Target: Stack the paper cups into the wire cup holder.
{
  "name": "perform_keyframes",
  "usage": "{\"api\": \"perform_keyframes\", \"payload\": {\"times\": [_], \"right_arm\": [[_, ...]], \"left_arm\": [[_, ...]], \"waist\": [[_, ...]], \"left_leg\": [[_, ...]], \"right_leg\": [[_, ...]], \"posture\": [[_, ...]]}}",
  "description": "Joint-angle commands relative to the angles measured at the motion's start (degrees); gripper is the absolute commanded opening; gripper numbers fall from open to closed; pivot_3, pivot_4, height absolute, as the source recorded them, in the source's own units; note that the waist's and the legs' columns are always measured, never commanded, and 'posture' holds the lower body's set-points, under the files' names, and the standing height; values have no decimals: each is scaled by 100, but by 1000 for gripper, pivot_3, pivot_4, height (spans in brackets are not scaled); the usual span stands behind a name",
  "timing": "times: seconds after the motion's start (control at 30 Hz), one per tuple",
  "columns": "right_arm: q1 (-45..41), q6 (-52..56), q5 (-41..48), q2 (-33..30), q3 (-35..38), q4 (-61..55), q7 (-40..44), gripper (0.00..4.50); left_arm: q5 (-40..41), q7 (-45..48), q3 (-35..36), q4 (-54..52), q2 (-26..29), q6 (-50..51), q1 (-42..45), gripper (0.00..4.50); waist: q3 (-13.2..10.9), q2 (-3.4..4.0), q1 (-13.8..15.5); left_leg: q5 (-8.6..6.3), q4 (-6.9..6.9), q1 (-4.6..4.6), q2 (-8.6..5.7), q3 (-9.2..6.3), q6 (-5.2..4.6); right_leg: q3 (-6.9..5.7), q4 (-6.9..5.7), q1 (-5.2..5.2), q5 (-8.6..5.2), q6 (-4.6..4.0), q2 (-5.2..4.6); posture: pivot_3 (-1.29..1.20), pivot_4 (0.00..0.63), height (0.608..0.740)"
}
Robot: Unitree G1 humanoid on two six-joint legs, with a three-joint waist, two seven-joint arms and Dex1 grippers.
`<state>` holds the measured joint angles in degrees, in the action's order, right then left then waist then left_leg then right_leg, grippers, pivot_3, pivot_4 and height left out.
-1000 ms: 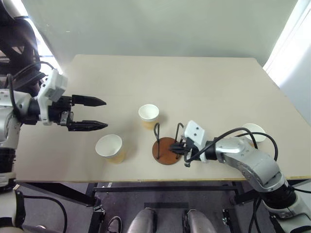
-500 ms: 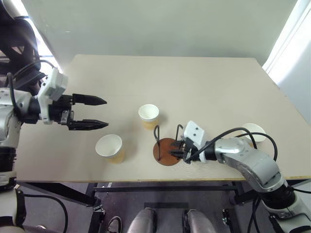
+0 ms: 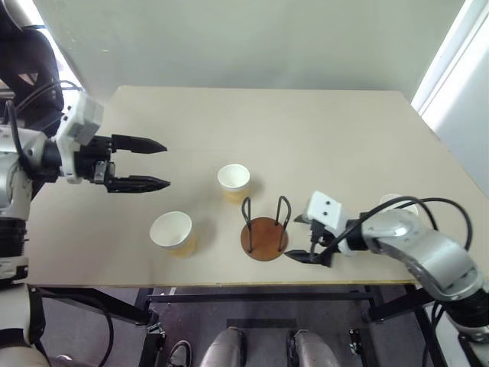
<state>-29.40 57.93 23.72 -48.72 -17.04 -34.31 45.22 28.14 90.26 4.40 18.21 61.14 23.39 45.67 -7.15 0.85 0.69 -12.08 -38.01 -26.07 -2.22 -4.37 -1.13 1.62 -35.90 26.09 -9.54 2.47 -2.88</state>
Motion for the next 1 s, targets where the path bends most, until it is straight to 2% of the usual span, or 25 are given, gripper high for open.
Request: {"api": "perform_keyframes", "payload": {"times": [0.03,0.27,0.4,0.5,0.63,0.83,1.0], "right_arm": [[-303,140,127,-879,751,-491,393,4333],[-467,205,576,-2350,2154,-543,1185,4333],[620,-245,285,-2964,2671,-193,1600,4333],[1294,-614,103,-2989,2828,79,1631,4333],[1651,-997,-63,-2937,2815,385,1615,4333],[1811,-1379,-210,-2944,2765,714,1666,4333],[1679,-1719,-483,-2903,2362,1078,1630,4333]], "left_arm": [[332,224,62,-438,-72,102,381,4500],[225,224,-122,-313,-155,-19,440,4500],[212,224,-184,-260,-222,-39,442,4500],[224,224,-228,-286,-225,-36,410,4500],[290,224,-208,-333,-158,2,357,4500],[314,224,-120,-448,-65,68,238,4500],[345,202,-61,-562,-49,131,157,4500]], "waist": [[-4,-1,31],[-6,-8,18],[-6,-18,31],[-10,-13,34],[-10,-12,26],[-10,-13,19],[-10,-13,16]], "left_leg": [[2,1,-8,-3,0,-2],[-5,14,-11,-2,-1,5],[-11,19,-9,1,-7,8],[-24,2,-14,-1,-7,4],[-1,-2,-15,-5,-2,-40],[7,-2,-7,-4,-2,-52],[6,-6,-5,-5,-2,-51]], "right_leg": [[-1,0,4,0,1,-2],[0,3,11,-12,3,-2],[-2,2,12,-27,8,-1],[-2,4,9,-31,17,-2],[4,4,8,-25,37,-5],[3,4,-2,-23,45,-3],[3,5,-11,-21,49,-3]], "posture": [[0,150,740],[0,150,740],[0,150,740],[0,150,740],[0,150,740],[0,150,740],[0,150,740]]}}
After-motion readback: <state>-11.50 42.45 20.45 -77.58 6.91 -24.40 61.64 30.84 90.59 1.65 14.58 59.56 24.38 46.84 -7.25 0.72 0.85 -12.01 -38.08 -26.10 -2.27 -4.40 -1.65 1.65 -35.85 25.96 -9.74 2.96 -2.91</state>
